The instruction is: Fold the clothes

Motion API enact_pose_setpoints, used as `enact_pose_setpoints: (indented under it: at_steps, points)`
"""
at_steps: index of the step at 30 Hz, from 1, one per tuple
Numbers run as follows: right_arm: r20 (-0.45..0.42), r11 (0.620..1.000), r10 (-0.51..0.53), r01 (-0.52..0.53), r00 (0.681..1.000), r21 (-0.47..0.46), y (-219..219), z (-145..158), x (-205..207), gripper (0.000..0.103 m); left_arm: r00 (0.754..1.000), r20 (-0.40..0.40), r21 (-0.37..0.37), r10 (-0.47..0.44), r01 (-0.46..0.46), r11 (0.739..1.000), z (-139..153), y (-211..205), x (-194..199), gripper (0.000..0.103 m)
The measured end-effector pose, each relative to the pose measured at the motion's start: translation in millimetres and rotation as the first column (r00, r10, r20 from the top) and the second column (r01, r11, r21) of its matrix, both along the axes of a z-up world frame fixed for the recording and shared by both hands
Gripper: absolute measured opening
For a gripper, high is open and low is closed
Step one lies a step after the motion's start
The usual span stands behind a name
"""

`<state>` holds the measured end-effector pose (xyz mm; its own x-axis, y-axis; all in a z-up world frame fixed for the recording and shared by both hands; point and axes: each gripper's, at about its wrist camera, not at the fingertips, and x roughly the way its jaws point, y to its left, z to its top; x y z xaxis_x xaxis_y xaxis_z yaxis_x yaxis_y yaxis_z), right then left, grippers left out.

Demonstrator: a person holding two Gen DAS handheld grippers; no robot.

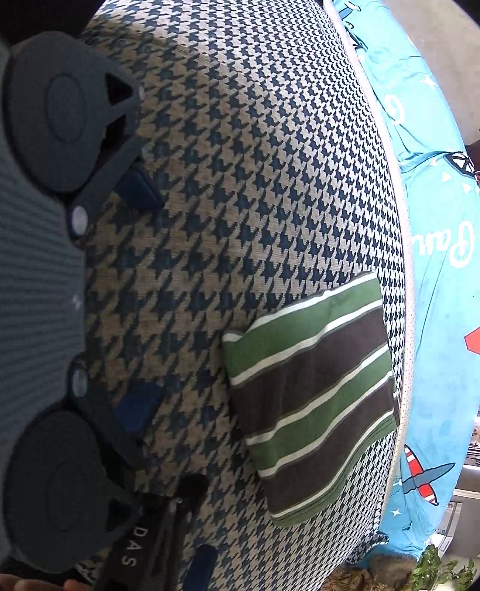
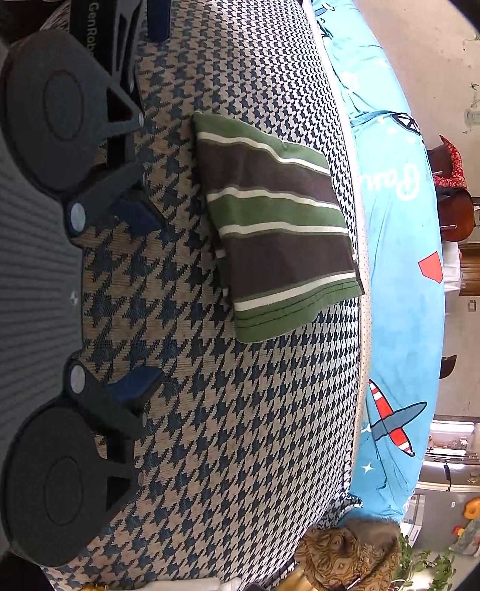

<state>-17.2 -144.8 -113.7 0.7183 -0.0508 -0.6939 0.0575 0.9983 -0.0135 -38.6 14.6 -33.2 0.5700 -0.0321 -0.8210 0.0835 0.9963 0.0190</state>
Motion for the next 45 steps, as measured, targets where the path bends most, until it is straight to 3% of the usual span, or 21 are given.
enact_pose_setpoints:
  at_steps: [11,17,30,45]
  points:
    - [0.008,1.0,0.003,-0.003,1.0,-0.02,0,1,-2,0.082,1.0,-0.006,0.011,-0.001,0.001,1.0,-3,-3,7,0.103]
    - [0.005,1.0,-0.026,0.026,1.0,0.015,-6,5,-5,0.083,1.0,-0.016,0.014,-0.007,0.007,1.0,-6,-6,18,0.103]
    - [-0.022,0.994,-0.101,0.102,0.995,0.03,-12,8,-15,0.087,0.999,-0.021,-0.027,-0.04,0.039,0.999,-2,-13,19,0.103]
    - [-0.06,0.994,-0.109,0.109,0.992,-0.014,-12,-1,-5,0.103,0.999,-0.013,-0.011,-0.049,0.049,0.999,-16,-23,32,0.103]
